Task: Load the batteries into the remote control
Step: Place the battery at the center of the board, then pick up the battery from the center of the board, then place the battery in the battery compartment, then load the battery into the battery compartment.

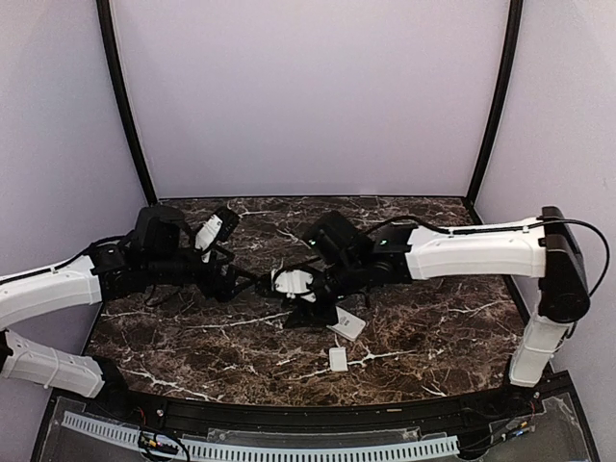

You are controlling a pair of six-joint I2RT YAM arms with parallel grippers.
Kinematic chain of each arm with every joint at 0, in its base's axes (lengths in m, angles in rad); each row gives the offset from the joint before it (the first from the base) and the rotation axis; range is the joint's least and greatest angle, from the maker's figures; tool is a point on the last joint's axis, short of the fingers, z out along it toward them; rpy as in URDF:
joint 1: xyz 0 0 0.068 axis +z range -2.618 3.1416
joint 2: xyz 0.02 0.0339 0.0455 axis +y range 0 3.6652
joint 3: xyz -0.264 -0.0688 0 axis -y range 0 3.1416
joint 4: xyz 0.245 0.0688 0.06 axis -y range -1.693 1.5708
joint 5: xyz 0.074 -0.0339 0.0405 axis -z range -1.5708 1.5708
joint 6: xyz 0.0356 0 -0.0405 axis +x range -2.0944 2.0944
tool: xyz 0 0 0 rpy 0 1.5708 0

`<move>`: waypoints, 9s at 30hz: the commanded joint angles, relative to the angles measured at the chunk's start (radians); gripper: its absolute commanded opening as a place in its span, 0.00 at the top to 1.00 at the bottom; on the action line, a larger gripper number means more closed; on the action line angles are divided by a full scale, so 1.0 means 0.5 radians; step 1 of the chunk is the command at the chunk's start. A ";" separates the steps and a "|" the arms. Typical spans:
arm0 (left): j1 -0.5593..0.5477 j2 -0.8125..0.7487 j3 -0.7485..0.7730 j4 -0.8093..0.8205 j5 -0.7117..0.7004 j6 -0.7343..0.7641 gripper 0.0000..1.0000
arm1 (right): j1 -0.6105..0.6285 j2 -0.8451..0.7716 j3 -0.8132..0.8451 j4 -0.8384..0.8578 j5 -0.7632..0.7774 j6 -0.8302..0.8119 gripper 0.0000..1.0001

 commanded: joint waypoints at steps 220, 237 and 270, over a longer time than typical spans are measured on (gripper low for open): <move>-0.503 1.082 0.592 -0.035 -0.314 0.379 0.62 | -0.857 0.445 -0.088 0.271 -0.754 1.422 0.78; -0.503 1.242 0.021 0.982 -0.199 1.179 0.35 | -0.858 0.587 0.026 0.157 -0.738 1.237 0.78; -0.499 1.457 0.189 0.918 -0.216 1.101 0.85 | -0.791 0.649 0.022 0.188 -0.688 1.173 0.79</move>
